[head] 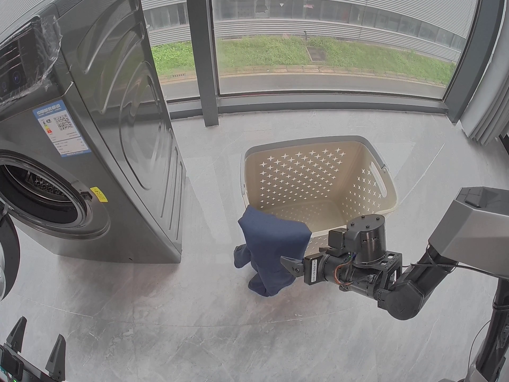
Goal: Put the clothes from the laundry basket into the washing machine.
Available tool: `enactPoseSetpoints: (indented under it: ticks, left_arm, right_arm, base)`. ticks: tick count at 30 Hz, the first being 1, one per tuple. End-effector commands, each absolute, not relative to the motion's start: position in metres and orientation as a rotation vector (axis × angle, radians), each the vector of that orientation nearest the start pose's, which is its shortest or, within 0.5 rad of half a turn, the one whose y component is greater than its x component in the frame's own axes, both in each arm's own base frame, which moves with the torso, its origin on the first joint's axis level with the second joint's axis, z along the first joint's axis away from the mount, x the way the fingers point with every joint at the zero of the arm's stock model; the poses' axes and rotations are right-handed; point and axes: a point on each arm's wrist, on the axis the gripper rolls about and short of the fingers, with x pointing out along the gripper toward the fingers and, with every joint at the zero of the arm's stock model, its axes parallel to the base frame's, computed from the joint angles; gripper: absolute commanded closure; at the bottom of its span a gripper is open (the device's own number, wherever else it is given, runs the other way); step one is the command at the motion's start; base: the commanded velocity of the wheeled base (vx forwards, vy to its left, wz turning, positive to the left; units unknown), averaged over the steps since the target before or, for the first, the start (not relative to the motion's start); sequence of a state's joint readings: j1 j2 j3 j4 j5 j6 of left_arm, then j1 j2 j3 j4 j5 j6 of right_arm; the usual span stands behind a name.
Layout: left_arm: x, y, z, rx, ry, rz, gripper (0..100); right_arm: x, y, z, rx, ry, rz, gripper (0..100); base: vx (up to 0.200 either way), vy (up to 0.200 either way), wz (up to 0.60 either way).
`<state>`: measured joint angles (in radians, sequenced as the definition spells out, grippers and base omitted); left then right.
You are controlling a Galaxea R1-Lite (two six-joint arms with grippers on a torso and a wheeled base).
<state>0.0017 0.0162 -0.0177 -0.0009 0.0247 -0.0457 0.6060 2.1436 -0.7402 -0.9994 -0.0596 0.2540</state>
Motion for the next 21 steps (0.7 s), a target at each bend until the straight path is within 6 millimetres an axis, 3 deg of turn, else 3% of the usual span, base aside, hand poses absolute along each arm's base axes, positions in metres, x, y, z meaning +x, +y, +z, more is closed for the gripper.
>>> enactPoseSetpoints:
  ticks: [1, 21]
  left_arm:
    - [-0.022, 0.001, 0.076, -0.046, 0.005, 0.028, 0]
    - [-0.022, 0.001, 0.076, -0.049, 0.007, 0.028, 0]
  right_arm:
    - [0.296, 0.203, 0.044, 0.101, 0.478, 0.479, 0]
    - [0.314, 0.230, 0.022, 0.101, 0.440, 0.522, 0]
  base:
    - [0.000, 0.000, 0.00]
    - [0.000, 0.000, 0.00]
